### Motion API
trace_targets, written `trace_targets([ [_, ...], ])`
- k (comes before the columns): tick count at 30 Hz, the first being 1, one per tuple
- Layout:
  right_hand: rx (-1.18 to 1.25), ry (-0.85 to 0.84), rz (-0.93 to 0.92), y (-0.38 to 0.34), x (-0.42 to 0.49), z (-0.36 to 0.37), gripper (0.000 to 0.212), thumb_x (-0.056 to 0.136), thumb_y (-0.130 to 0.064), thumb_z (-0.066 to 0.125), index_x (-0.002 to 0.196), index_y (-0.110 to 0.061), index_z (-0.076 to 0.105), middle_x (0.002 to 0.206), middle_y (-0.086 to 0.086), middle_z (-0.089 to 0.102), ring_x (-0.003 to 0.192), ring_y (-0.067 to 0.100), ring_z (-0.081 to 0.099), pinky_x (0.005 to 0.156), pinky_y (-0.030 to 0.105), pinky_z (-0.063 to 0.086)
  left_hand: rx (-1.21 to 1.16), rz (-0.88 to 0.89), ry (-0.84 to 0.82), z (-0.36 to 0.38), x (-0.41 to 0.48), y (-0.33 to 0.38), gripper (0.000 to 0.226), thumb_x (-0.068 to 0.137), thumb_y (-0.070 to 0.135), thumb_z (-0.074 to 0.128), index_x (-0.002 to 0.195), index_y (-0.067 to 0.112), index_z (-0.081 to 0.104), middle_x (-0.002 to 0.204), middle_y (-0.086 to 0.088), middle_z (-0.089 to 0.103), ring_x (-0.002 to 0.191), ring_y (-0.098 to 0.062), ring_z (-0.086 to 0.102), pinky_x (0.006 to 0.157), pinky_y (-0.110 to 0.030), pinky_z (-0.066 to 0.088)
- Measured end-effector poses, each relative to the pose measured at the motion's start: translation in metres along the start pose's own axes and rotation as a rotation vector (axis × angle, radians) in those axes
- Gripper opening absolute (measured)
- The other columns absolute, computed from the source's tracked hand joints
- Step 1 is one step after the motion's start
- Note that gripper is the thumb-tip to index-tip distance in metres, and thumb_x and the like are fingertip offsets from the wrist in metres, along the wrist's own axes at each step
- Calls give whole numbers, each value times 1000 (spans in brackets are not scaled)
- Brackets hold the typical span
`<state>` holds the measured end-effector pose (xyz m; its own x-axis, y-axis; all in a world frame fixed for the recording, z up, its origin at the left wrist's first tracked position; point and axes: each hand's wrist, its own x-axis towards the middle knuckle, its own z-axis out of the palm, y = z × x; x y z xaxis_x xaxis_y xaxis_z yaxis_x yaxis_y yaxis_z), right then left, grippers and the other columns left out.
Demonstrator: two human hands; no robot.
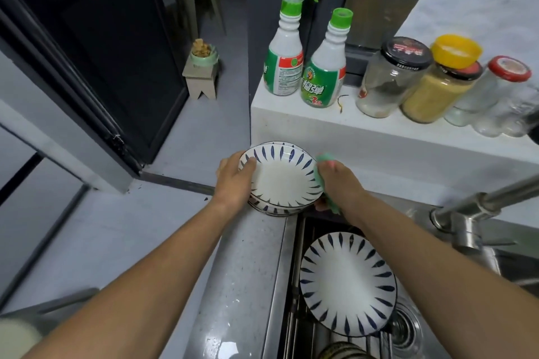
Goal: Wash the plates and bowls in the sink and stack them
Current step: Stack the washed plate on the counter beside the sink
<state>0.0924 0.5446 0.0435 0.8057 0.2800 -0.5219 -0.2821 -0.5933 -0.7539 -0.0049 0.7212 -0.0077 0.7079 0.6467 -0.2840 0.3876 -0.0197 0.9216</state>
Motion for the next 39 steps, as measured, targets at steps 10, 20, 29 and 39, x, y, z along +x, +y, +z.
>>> trace_targets([
  [10, -277, 100, -197, 16, 26, 12, 41, 100, -45, 38, 131, -24, 53, 112, 18, 58, 79, 28, 62, 77, 42, 57, 73, 53, 26, 7, 9, -15, 48, 81, 62, 60, 123, 38, 63, 120, 7, 36, 133, -13, 35, 120, -39, 34],
  [20, -98, 126, -217, 21, 18, 2, 37, 103, -42, 37, 130, -23, 55, 95, 6, 65, 70, 22, 63, 73, 50, 61, 114, 63, 142, 18, 9, -21, 57, 87, 66, 50, 132, 32, 56, 132, 0, 40, 136, -18, 36, 122, -44, 28],
  [29, 156, 200, 3, 100, -92, -84, 23, 106, -35, 42, 105, -23, 62, 102, 16, 71, 89, 32, 71, 69, 40, 60, 93, 389, 58, 50, -103, 8, 26, 102, 42, 46, 116, 22, 54, 110, 3, 57, 103, -17, 56, 90, -26, 45],
  [39, 147, 162, 170, 180, -117, -84, 18, 102, -27, 55, 115, -16, 59, 102, 17, 63, 79, 25, 64, 54, 34, 60, 491, -60, -597, 132, -112, -32, 73, 91, 79, 29, 129, 20, 49, 132, -12, 55, 122, -30, 53, 108, -50, 43],
])
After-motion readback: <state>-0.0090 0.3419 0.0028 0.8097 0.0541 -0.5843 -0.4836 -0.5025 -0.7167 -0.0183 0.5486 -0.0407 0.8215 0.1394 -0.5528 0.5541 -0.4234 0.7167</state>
